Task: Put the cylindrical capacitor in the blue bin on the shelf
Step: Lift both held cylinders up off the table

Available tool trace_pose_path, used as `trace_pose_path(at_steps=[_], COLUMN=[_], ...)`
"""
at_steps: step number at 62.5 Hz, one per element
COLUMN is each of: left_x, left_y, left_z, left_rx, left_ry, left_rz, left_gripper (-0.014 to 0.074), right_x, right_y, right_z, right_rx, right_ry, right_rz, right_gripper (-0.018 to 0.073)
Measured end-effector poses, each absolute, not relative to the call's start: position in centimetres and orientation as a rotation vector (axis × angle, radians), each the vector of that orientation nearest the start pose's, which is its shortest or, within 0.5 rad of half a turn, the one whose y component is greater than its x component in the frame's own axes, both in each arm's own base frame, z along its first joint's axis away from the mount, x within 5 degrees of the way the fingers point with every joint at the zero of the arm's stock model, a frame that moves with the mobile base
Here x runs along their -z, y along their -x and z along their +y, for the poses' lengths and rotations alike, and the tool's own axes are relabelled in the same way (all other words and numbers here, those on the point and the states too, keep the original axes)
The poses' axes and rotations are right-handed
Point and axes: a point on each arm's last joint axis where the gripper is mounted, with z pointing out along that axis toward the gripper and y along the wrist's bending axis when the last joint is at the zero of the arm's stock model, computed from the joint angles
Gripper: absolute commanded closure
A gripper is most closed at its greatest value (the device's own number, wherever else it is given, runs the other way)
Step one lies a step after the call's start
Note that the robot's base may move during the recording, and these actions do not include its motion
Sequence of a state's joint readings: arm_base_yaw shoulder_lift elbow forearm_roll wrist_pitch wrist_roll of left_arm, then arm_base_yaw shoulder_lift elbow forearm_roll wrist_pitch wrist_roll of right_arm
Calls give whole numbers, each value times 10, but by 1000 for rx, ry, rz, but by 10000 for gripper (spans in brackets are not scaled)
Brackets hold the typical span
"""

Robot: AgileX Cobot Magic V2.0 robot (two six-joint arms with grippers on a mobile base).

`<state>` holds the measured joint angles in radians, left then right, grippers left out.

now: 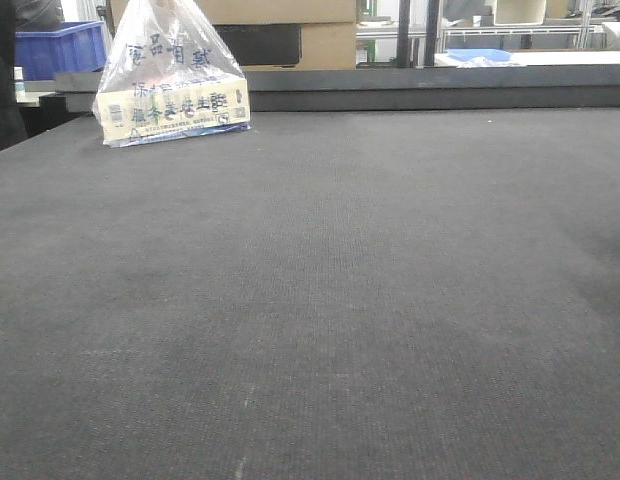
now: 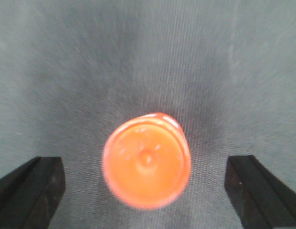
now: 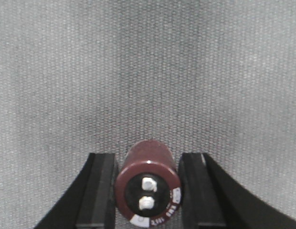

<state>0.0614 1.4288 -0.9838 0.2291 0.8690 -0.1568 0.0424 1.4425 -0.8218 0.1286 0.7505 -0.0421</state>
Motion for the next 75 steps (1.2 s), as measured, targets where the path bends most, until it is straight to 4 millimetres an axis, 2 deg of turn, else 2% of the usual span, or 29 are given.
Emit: trace_pose_path(at_steps=[9,14,17,25,32,44,48,52,60,67,75], left_x=[-246,-245,-245,-244,-243,-246,-255,-268,-308,-340,-364], left_y=[-276,-277,-277,-278,-279,-281,-280,-277,-261,-243,-219], left_z=[33,33,33,33,33,32,31,28,21,18,16], left_rx=[-258,-258,-257,-254,-252,-246,-218,-165,-58,-7,14], left_ry=[136,135,135,135,136,141,158,185,225,229,216], left_rz=[2815,2815,2813,2813,2810,2798,2765,2703,2508,2327,2150], left_gripper=[32,100,179,484,708,708,708,708,708,708,708], right_x=[-212,-212,-212,-212,-212,-212,-216,-221,-244,-270,-299], right_y=[-256,-256,-256,-256,-256,-256,-255,-253,-243,-233,-222], right_z=[19,19,19,19,19,19,20,20,19,19,16], right_rx=[-147,-149,-149,-154,-156,-155,-161,-165,-166,-166,-148], right_ry=[1,-1,-1,-5,-7,-7,-10,-11,-5,-3,0], right_rz=[2846,2844,2844,2844,2843,2841,2827,2803,2708,2574,2353], right_gripper=[727,727,727,727,727,720,720,720,720,720,721])
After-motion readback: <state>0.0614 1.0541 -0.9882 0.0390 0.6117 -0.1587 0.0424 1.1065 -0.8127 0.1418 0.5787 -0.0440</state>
